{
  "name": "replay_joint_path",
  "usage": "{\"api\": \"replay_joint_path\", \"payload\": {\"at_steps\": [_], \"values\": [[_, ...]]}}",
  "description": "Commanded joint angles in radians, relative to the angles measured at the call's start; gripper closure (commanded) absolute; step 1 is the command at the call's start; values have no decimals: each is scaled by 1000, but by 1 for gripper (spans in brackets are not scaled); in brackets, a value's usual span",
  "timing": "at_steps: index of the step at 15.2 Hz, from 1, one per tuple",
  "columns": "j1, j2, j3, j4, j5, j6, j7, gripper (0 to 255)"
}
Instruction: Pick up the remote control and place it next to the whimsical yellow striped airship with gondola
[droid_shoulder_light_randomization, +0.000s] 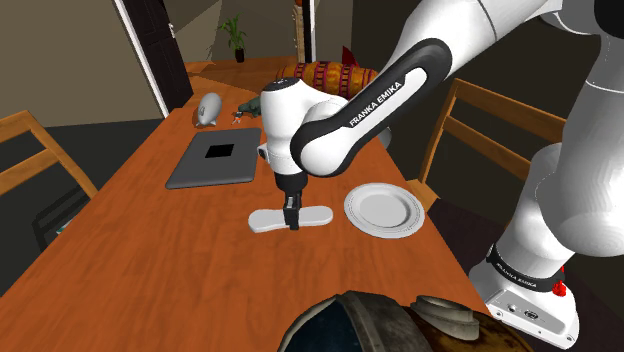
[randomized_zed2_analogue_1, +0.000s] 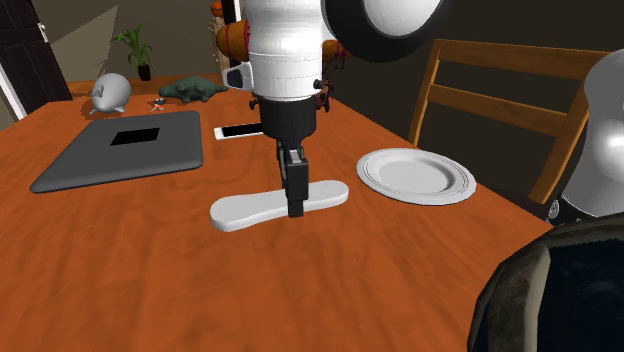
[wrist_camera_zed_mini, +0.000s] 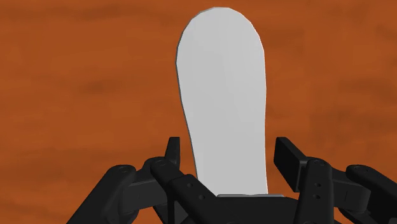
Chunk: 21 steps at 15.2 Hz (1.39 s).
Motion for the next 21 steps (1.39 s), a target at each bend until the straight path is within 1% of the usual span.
{"api": "replay_joint_path", "payload": {"at_steps": [1, 21], "values": [[0, 0, 0, 0, 0, 0, 0, 255], [-5, -131, 0, 133, 42, -260, -30, 255]]}}
